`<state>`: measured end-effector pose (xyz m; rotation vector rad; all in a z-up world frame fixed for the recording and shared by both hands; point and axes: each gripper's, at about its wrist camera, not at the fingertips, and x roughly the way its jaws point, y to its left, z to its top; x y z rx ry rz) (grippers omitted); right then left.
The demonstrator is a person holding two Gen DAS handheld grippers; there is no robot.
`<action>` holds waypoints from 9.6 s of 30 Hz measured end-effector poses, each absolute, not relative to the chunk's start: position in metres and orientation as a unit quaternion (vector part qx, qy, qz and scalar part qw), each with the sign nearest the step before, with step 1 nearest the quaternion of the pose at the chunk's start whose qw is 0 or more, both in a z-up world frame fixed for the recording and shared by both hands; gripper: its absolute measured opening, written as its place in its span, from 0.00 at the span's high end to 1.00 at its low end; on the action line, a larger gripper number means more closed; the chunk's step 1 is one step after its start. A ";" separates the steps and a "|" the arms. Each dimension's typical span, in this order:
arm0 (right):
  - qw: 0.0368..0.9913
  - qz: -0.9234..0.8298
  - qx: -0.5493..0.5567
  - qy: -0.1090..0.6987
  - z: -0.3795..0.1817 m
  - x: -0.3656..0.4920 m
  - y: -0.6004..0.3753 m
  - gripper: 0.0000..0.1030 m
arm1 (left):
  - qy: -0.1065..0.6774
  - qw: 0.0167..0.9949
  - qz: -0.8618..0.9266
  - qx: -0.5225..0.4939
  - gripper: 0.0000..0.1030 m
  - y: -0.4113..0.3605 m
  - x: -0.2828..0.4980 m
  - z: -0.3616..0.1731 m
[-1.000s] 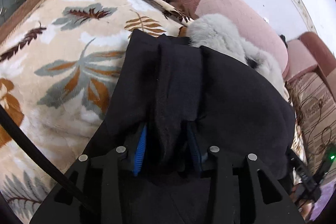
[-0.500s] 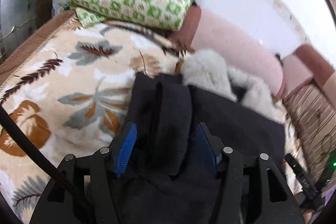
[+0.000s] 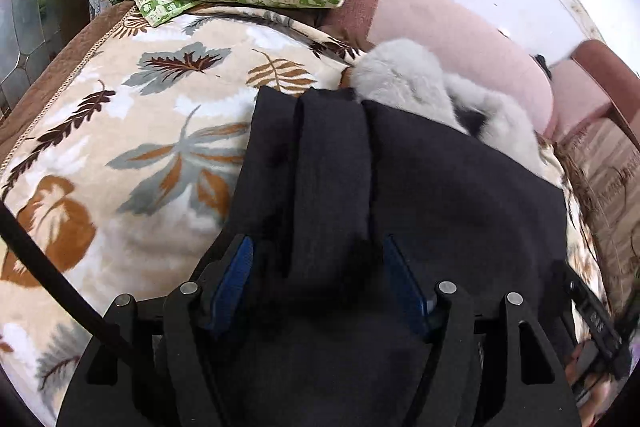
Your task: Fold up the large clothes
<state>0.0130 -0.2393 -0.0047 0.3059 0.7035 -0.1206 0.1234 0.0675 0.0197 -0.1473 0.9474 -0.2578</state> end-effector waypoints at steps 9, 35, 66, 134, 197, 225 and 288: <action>0.910 0.002 0.078 0.407 -0.015 -0.034 -0.164 0.35 | 0.484 0.861 -0.130 0.084 0.34 0.045 0.032 -0.018; 0.910 -0.026 0.042 0.411 -0.008 -0.231 -0.171 0.21 | 0.420 0.907 -0.029 0.020 0.35 0.149 -0.112 0.032; 0.892 -0.164 0.137 0.398 -0.006 -0.217 -0.283 0.21 | 0.450 0.890 0.020 0.071 0.34 0.139 -0.086 0.006; 0.855 0.093 0.349 0.373 0.038 -0.161 -0.293 0.84 | 0.450 0.856 -0.206 -0.151 0.81 0.140 -0.045 0.044; 0.887 0.043 0.309 0.340 0.107 -0.051 -0.302 0.86 | 0.381 0.916 -0.110 -0.063 0.82 0.082 0.041 0.116; 0.822 -0.025 0.393 0.412 -0.004 0.185 -0.384 0.85 | 0.458 0.884 0.009 -0.090 0.51 0.038 0.337 0.025; 0.908 -0.061 0.107 0.401 -0.022 0.257 -0.264 0.45 | 0.432 0.902 0.007 0.014 0.26 -0.055 0.328 0.014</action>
